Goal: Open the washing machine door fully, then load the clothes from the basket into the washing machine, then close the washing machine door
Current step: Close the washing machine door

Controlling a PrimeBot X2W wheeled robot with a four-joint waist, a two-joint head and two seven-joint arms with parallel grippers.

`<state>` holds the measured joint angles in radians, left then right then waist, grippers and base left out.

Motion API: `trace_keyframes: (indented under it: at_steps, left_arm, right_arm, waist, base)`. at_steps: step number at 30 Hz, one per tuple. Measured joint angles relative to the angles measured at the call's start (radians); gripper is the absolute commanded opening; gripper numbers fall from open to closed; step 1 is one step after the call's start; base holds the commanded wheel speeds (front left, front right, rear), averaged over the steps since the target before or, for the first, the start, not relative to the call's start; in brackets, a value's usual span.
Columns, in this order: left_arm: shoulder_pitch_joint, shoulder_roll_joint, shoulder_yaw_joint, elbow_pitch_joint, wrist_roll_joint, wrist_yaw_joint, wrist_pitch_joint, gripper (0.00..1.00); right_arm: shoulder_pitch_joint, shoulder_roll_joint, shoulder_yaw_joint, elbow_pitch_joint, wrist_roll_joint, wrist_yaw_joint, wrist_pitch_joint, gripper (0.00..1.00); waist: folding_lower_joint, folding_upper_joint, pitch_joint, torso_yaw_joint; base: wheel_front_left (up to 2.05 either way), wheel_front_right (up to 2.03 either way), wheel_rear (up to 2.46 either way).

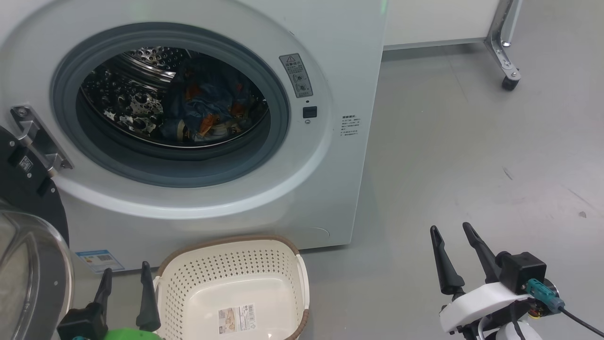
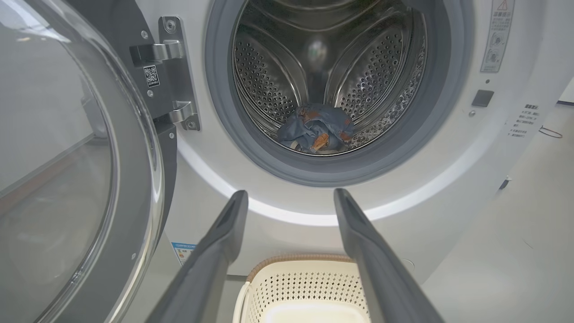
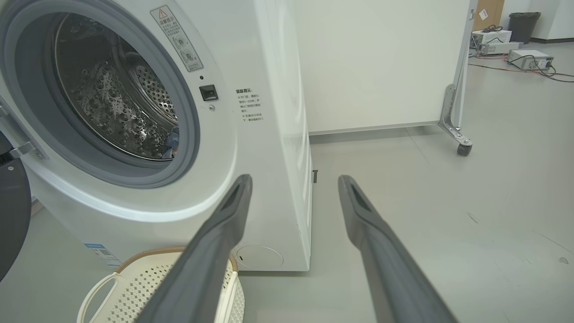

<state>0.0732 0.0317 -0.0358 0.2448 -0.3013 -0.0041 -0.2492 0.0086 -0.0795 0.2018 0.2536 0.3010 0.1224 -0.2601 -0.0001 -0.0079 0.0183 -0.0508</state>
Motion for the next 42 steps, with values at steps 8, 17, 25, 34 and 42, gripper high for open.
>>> trace_keyframes:
  at_steps: [8,17,25,34,42]
  left_arm:
    - [0.016,0.002,-0.006,-0.028,0.000,0.015,0.000,1.00]
    - [0.020,0.002,-0.013,-0.044,0.000,0.024,0.000,1.00]
    - [0.030,0.002,-0.020,-0.053,0.000,0.031,0.000,1.00]
    - [0.031,0.002,-0.022,-0.060,0.000,0.032,0.000,1.00]
    - [0.033,0.002,-0.026,-0.063,0.000,0.040,0.000,1.00]
  right_arm:
    - [0.000,0.000,0.002,-0.005,0.000,0.000,0.000,1.00]
    - [0.000,0.000,0.002,-0.005,0.000,0.000,0.000,1.00]
    - [0.000,0.001,0.004,-0.005,0.000,0.000,0.000,1.00]
    - [-0.001,0.001,0.004,-0.005,0.000,0.000,0.000,1.00]
    - [-0.001,0.002,0.005,-0.005,0.000,0.000,0.000,1.00]
  waist:
    - [0.0000,0.0000,0.013,0.002]
    - [0.0000,0.0000,0.025,0.001]
    - [0.0000,0.0000,0.032,-0.001]
    - [0.0000,0.0000,0.035,-0.001]
    - [0.0000,0.0000,0.036,0.003]
  base:
    - [-0.71,0.71,0.00]
    - [-1.06,1.06,0.00]
    - [-1.16,1.16,0.00]
    - [-0.85,0.85,0.00]
    - [-0.50,0.50,0.00]
